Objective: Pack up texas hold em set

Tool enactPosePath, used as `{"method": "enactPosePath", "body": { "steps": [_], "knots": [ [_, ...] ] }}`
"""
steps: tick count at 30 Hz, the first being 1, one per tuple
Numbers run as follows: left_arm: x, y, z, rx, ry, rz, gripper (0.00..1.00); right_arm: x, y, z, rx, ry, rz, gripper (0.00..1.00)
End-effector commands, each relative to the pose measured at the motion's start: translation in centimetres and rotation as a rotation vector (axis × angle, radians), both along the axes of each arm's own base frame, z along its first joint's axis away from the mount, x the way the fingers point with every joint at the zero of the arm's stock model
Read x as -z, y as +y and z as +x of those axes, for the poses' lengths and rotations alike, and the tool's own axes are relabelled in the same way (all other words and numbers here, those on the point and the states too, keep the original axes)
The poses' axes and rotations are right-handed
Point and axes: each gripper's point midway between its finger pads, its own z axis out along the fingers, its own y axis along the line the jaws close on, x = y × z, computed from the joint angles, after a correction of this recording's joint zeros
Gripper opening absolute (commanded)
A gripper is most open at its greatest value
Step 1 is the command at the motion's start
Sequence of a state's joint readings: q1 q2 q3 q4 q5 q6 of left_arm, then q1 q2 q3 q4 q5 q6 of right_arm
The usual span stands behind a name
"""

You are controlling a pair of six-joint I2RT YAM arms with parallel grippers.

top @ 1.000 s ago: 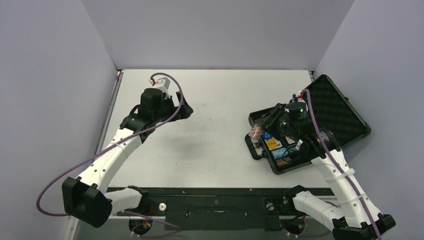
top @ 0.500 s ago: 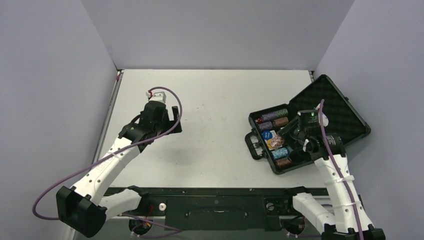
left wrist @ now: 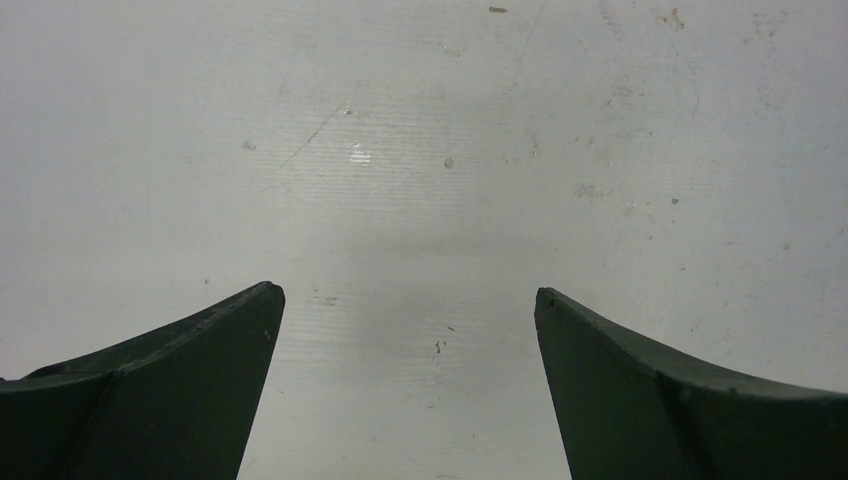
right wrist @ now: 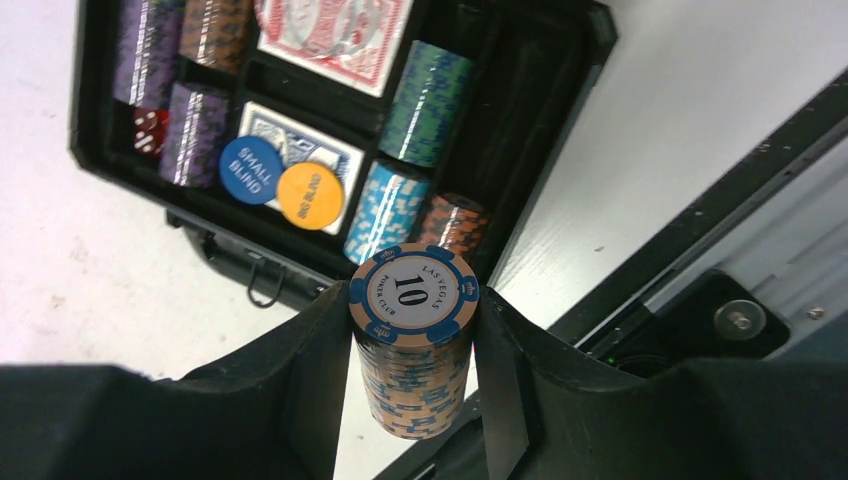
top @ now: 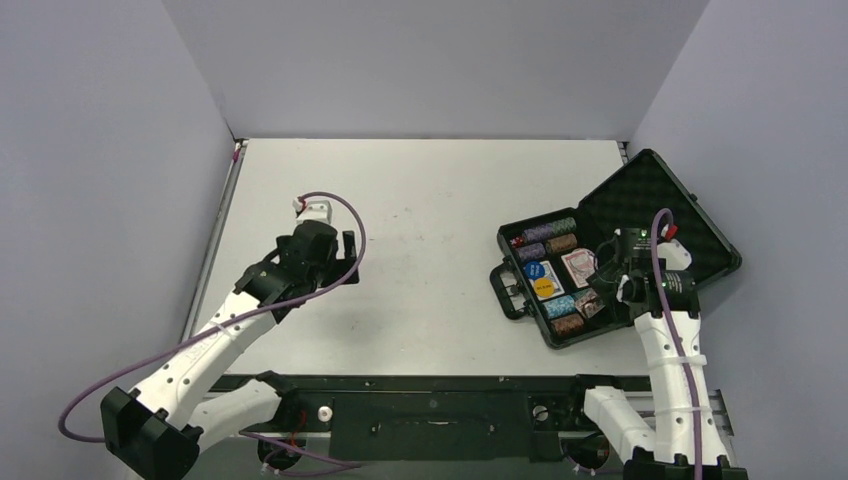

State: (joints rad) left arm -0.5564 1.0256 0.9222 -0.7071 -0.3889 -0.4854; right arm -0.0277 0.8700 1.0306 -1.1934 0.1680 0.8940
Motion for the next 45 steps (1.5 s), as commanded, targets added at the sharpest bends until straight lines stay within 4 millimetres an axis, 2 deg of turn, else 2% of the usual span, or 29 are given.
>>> {"method": "enactPosePath", "body": {
  "steps": [1, 2, 8, 12, 17, 26, 39, 45],
  "knots": [
    [-0.3, 0.9, -0.9, -0.016, -0.029, 0.007, 0.96, -0.1, -2.5, -0.9, 0.069, -0.001, -0.111, 0.00],
    [0.1, 1.0, -1.1, -0.015, -0.025, 0.008, 0.96, 0.0, -2.7, -0.9, 0.074, 0.000, -0.117, 0.00],
    [-1.1, 0.9, -1.7, -0.002, -0.089, -0.027, 0.96, 1.9, -3.6, -1.3, 0.108, 0.054, -0.135, 0.00],
    [-2.2, 1.7, -2.3, -0.016, -0.110, -0.018, 0.96, 2.8, -4.4, -1.2, 0.123, 0.090, -0.150, 0.00],
    [-1.7, 2.8, -2.9, -0.057, -0.110, 0.033, 0.96, 4.0, -5.1, -0.6, 0.137, 0.105, -0.151, 0.00],
    [-1.7, 2.5, -2.7, -0.034, -0.125, 0.072, 0.96, 5.2, -6.4, 0.3, 0.180, 0.118, -0.133, 0.00],
    [-1.9, 2.4, -2.8, -0.010, -0.123, 0.076, 0.96, 8.2, -6.6, 2.8, 0.183, 0.093, -0.038, 0.00],
    [-2.0, 2.0, -3.0, 0.034, -0.108, 0.081, 0.96, 9.4, -7.0, 3.2, 0.199, 0.097, -0.019, 0.00]
  ]
}}
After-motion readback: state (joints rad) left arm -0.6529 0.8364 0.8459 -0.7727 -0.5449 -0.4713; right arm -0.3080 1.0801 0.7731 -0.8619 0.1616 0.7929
